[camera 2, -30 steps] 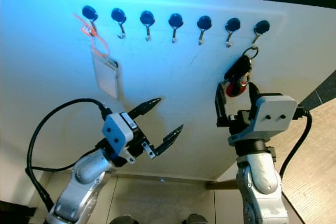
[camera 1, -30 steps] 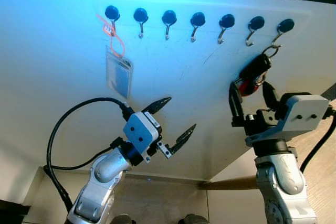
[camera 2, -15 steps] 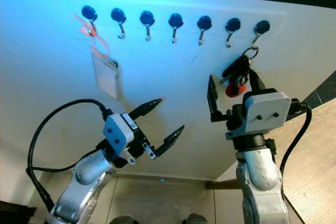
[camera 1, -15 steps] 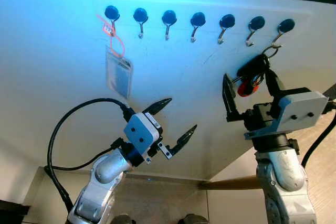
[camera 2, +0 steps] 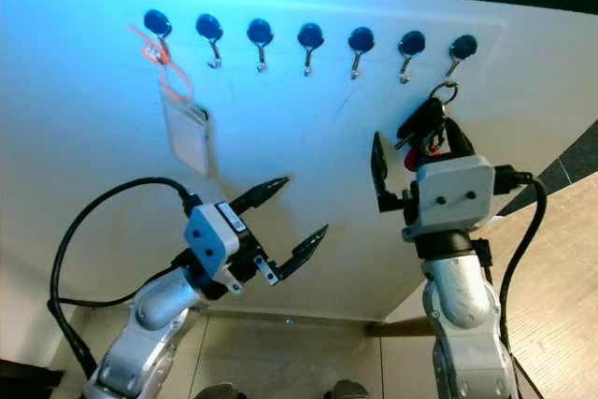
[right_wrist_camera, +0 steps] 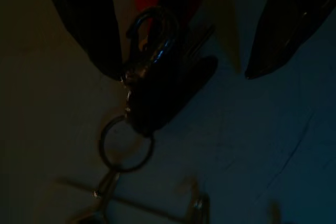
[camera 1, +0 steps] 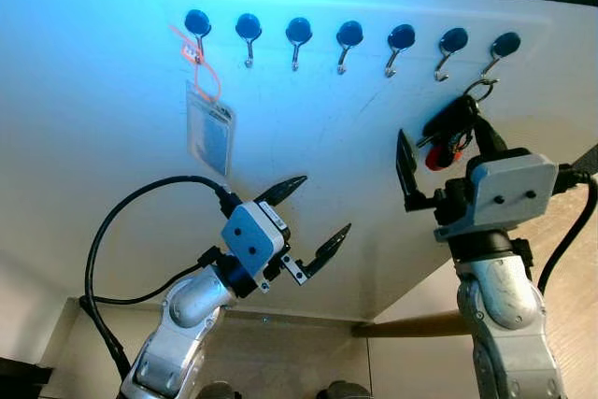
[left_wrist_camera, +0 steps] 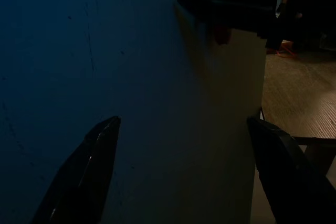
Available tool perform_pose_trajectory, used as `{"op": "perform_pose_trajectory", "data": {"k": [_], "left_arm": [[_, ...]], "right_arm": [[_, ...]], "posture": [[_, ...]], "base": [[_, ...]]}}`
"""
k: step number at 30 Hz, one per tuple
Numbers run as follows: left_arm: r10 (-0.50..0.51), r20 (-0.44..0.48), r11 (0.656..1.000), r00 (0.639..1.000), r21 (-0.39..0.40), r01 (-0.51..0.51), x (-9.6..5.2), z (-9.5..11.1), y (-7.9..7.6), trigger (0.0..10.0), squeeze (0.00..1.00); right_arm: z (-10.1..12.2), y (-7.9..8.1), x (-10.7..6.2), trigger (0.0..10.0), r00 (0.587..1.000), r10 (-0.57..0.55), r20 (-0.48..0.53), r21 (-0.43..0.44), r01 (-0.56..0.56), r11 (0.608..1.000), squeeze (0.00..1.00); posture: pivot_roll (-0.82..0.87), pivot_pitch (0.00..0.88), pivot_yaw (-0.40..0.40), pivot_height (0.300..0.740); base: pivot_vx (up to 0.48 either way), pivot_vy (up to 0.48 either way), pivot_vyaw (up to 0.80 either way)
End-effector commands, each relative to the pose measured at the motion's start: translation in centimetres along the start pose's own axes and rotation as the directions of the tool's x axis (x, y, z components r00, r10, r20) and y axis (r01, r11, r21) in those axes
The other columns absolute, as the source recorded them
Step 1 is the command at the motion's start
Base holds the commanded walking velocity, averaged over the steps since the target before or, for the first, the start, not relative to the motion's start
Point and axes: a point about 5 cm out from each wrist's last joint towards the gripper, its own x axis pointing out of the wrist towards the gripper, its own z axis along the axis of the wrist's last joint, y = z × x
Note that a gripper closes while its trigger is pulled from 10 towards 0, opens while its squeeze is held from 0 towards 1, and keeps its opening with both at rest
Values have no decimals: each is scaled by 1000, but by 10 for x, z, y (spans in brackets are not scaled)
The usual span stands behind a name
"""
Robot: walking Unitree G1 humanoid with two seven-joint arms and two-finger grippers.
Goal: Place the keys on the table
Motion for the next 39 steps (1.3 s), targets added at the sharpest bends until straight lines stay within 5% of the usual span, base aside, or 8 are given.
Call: {"op": "perform_pose_trajectory", "data": {"k": [1, 6, 9, 10, 11, 29, 39], "left_arm": [[-8, -16, 1000, 1000, -3, 8, -1, -3, -2, 10000, 0], [-6, -15, 1000, 1000, -2, 6, 0, -2, -2, 10000, 0], [-4, -14, 1000, 1000, -2, 4, 1, -3, -2, 10000, 0], [-4, -14, 1000, 1000, -2, 4, 1, -3, -2, 10000, 0], [-4, -14, 1000, 1000, -2, 4, 1, -3, -2, 10000, 0], [6, -13, 1000, 1000, 4, -6, 1, -3, 0, 10000, 0], [5, -11, 1000, 1000, 11, -5, 0, -1, 1, 10000, 0]], "right_arm": [[2, 1, 2, 10000, 1000, 8, 6, -27, -8, 1000, 0], [0, -1, 4, 10000, 1000, 3, -9, -65, -3, 998, 0], [-1, -3, 5, 1020, 1000, -10, -22, -79, 8, 997, 0], [-1, -3, 5, 1020, 1000, -10, -22, -79, 8, 997, 0], [-2, -4, 5, 0, 1000, -13, -27, -79, 11, 997, 0], [-1, -5, 5, 0, 999, -40, -36, -15, 40, 999, 0], [28, 3, 3, 0, 991, -20, 129, 35, 15, 999, 0]], "posture": [[19, 119, -53, 740], [19, 120, -55, 740], [17, 120, -57, 740], [17, 120, -57, 740], [17, 121, -59, 740], [20, 121, -60, 740], [23, 123, -55, 740]], "base": [[0, 0, 0], [0, 0, 0], [0, 0, 0], [0, 0, 0], [0, 0, 0], [0, 0, 0], [0, 0, 0]]}}
